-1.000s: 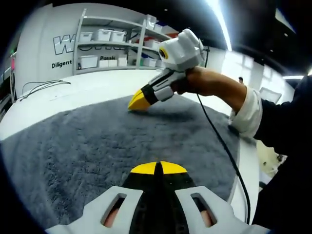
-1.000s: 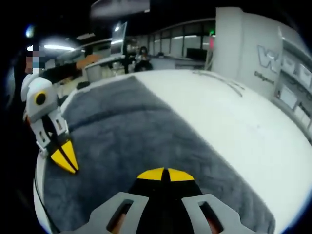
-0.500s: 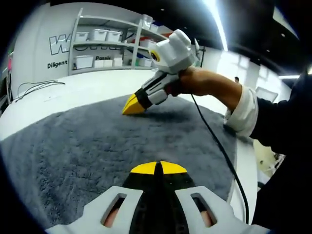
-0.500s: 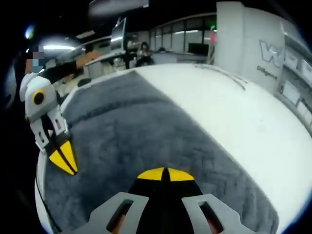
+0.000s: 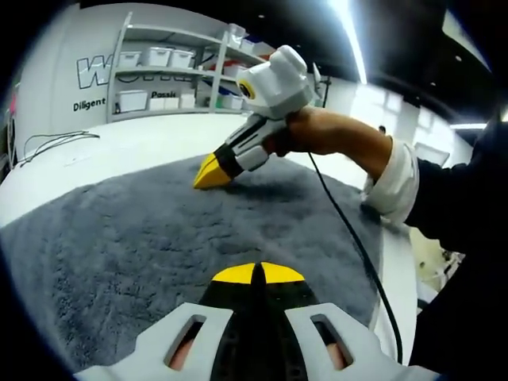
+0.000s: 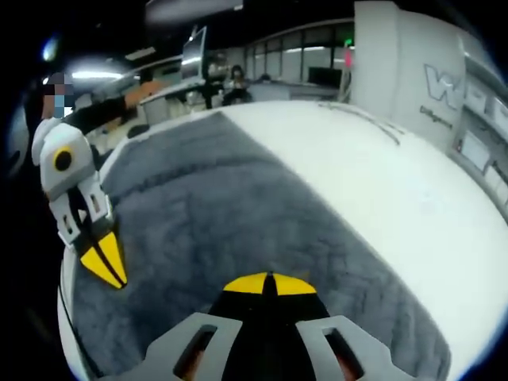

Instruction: Open the folded towel by lifting each exposed corner and separating the folded layers until the towel lies flat within the target outline without major curled edges

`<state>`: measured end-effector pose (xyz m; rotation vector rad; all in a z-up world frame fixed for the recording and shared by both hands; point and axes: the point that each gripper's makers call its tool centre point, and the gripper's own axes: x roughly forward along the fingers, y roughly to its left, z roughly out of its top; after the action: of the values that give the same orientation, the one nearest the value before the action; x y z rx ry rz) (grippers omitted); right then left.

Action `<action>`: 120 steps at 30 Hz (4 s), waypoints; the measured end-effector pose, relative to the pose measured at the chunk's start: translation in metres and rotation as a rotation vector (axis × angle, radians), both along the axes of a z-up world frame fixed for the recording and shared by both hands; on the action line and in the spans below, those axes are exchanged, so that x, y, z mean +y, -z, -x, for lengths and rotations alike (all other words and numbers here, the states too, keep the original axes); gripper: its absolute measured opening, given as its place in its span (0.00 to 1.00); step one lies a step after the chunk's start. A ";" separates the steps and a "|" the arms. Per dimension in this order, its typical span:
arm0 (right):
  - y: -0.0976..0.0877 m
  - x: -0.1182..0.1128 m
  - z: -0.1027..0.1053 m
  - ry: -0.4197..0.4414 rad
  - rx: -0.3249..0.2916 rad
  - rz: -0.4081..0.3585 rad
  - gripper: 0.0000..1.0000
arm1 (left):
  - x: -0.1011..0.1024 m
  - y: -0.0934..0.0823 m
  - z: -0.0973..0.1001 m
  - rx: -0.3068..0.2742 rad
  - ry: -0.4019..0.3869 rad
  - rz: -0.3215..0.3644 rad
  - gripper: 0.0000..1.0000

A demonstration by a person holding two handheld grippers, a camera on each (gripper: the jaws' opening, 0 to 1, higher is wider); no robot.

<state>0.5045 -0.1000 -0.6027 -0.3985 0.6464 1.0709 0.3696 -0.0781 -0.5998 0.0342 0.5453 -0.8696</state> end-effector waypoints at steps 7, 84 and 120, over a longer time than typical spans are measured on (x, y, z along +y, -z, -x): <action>0.000 -0.003 0.000 -0.006 0.001 0.017 0.00 | -0.011 0.001 0.001 0.007 0.027 0.008 0.01; -0.055 -0.009 0.059 0.124 -0.265 -0.195 0.18 | 0.133 -0.045 -0.024 -0.187 -0.313 0.114 0.21; -0.086 -0.086 0.149 0.373 -0.391 -0.361 0.78 | 0.231 -0.066 0.035 -0.298 -0.407 0.088 0.67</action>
<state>0.3557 -0.1859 -0.5165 -0.1545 0.1602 0.7047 0.3346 0.1529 -0.5337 -0.0268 0.2213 -0.4780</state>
